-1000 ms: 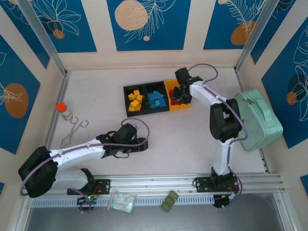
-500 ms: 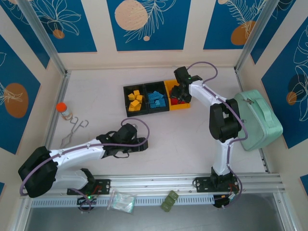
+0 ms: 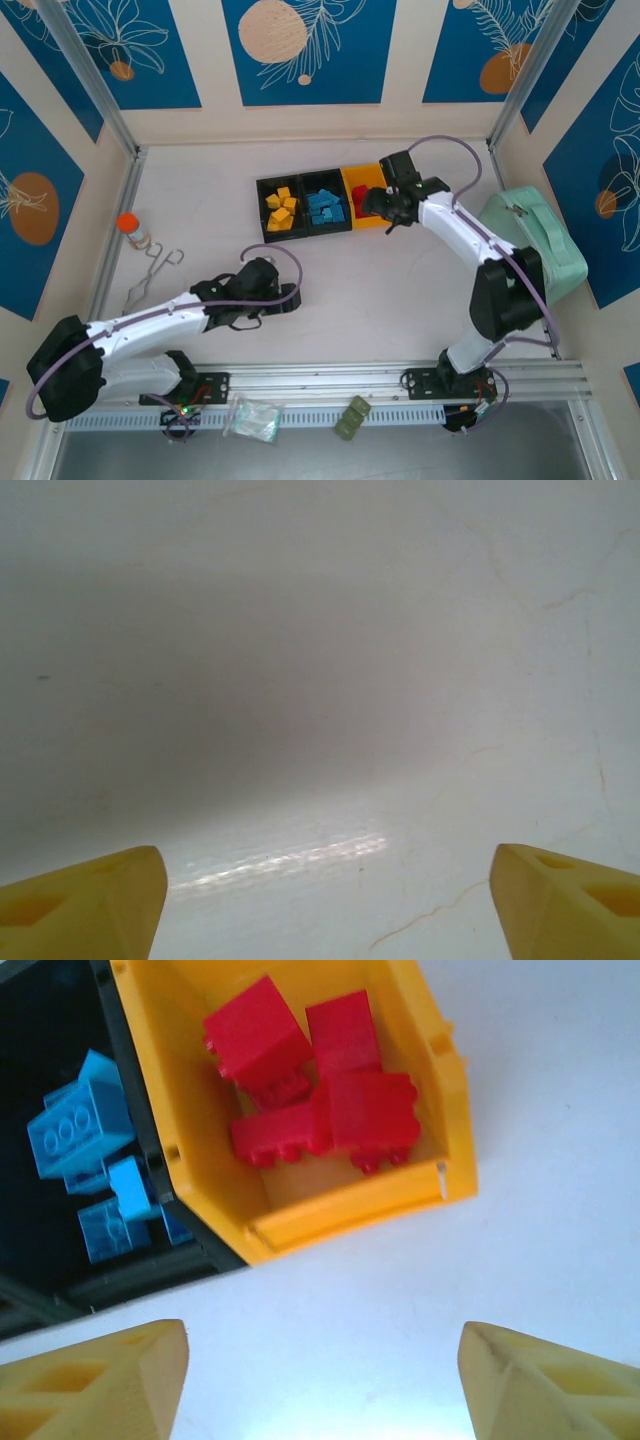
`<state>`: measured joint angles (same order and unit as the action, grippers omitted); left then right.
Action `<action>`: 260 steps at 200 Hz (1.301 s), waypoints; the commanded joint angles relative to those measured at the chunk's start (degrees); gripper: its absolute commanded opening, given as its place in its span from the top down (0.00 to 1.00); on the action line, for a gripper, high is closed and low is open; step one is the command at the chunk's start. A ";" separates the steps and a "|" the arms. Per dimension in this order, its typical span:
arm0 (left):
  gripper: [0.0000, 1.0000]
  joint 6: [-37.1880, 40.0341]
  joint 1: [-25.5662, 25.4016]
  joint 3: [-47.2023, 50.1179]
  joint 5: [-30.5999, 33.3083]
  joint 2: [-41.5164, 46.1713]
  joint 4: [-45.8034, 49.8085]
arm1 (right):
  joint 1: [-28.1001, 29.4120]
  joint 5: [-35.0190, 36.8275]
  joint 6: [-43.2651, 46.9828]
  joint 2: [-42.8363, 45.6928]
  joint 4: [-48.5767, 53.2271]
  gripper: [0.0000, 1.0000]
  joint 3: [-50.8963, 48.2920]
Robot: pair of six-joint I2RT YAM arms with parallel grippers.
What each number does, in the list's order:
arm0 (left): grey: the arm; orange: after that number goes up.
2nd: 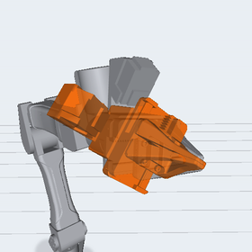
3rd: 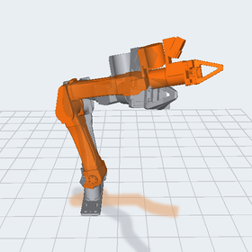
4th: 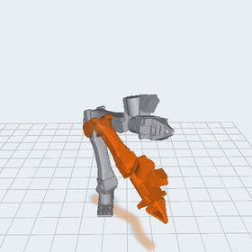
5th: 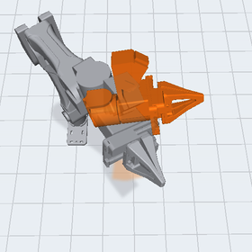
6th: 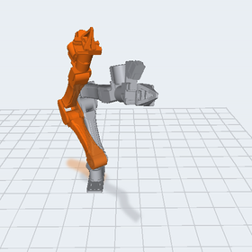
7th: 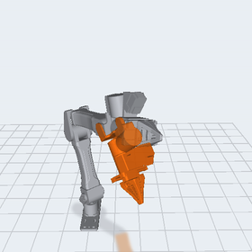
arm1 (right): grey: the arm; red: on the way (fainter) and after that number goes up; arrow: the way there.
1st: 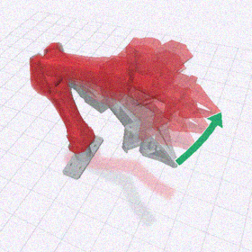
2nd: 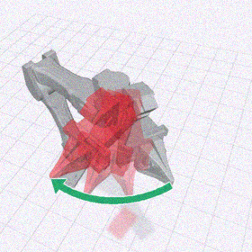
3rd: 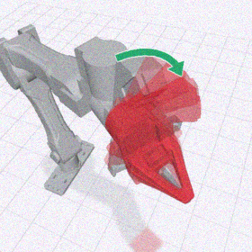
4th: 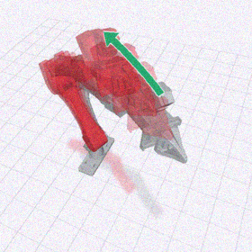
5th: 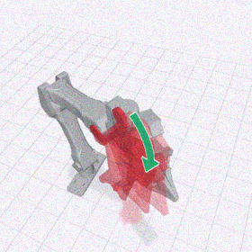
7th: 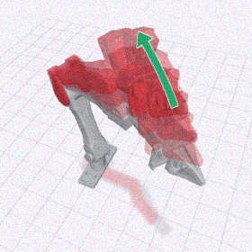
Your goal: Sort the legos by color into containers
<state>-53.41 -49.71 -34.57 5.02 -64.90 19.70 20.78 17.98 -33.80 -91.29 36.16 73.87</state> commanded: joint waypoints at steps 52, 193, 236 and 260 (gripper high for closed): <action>0.01 10.34 14.62 -7.67 7.07 5.58 15.21 | -0.95 1.01 1.28 16.45 -5.79 0.01 -15.29; 0.01 49.55 30.02 5.79 32.43 6.82 -28.78 | -0.51 27.64 25.83 26.16 -46.70 0.01 -41.20; 0.01 49.56 36.60 12.25 31.57 -3.96 -47.45 | -4.27 24.56 29.41 21.14 -64.03 0.01 -47.10; 0.01 52.71 36.96 14.55 31.29 -12.86 -64.35 | -5.13 22.00 31.78 14.19 -74.00 0.01 -49.11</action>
<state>-4.75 -13.45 -22.37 35.86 -71.16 -22.04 16.32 41.58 -6.70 -71.46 -21.39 26.94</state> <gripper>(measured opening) 0.991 0.990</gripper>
